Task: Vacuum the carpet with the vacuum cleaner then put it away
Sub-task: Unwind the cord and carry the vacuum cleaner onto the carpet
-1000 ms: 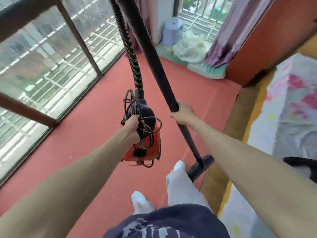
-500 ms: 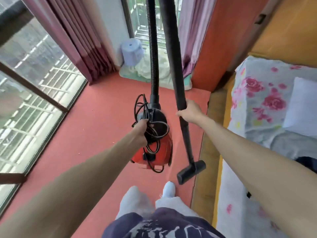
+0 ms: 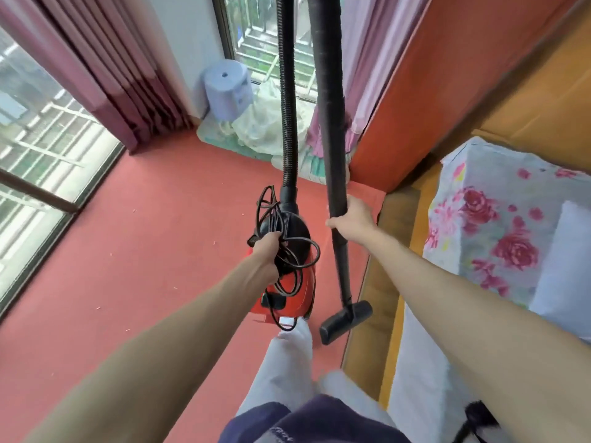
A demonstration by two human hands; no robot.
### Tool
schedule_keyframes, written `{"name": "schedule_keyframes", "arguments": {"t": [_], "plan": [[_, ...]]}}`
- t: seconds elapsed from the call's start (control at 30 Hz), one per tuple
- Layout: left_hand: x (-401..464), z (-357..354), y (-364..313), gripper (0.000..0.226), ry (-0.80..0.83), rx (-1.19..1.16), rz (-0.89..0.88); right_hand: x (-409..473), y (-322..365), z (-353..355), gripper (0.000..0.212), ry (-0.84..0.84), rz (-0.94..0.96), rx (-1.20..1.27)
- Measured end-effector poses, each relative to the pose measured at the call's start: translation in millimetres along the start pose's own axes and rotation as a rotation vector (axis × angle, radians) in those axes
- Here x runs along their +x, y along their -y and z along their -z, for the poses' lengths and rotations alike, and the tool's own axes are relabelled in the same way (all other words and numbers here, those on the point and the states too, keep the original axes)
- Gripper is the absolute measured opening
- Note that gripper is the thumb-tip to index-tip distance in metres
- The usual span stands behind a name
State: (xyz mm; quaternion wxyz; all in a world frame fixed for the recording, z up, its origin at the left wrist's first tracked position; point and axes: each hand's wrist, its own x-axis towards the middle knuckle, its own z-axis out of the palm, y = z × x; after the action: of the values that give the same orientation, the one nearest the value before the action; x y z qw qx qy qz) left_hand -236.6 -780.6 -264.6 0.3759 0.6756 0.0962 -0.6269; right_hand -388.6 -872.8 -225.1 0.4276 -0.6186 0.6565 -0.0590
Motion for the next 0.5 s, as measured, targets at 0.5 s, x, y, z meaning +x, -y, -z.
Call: {"name": "schedule_keyframes", "arguments": {"t": [0.5], "plan": [[152,-48,-64,0.037,-0.205,-0.572,0.058,211,42,-53,0.037,0.296,0.144,-0.247]]}}
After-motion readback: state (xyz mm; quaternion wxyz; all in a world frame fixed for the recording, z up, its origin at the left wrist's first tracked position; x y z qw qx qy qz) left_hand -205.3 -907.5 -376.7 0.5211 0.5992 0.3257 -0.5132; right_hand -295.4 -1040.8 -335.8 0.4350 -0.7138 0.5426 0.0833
